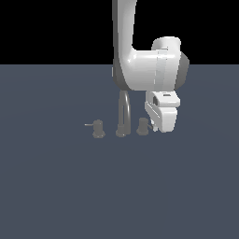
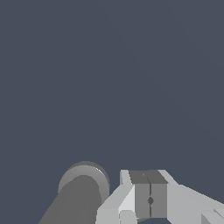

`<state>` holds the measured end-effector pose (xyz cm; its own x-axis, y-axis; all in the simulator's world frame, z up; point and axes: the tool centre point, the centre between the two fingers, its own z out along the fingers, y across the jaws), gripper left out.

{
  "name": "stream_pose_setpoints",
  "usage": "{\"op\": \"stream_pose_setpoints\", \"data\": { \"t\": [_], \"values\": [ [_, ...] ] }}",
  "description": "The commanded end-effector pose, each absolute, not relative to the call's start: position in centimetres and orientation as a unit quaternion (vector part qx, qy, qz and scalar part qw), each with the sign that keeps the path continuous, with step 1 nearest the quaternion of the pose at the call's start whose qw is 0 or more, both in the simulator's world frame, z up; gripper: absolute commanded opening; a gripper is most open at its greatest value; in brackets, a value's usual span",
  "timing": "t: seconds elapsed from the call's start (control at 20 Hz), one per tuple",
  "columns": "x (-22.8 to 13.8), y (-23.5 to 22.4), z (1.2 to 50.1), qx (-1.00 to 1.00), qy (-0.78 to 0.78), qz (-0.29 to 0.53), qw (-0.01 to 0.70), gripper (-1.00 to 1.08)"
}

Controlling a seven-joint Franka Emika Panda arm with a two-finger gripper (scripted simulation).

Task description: Turn on the faucet by rotating a designated handle.

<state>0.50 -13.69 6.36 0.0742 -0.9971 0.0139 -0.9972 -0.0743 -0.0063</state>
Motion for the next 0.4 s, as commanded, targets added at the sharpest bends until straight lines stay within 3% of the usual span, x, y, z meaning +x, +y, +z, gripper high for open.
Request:
{"op": "stream_pose_setpoints", "data": {
  "t": [0.0,0.35],
  "values": [
    [0.7,-12.0,6.3,0.737,-0.676,0.006,0.001,-1.00],
    [1.0,-7.3,6.3,0.744,-0.668,0.000,0.000,-1.00]
  ]
}}
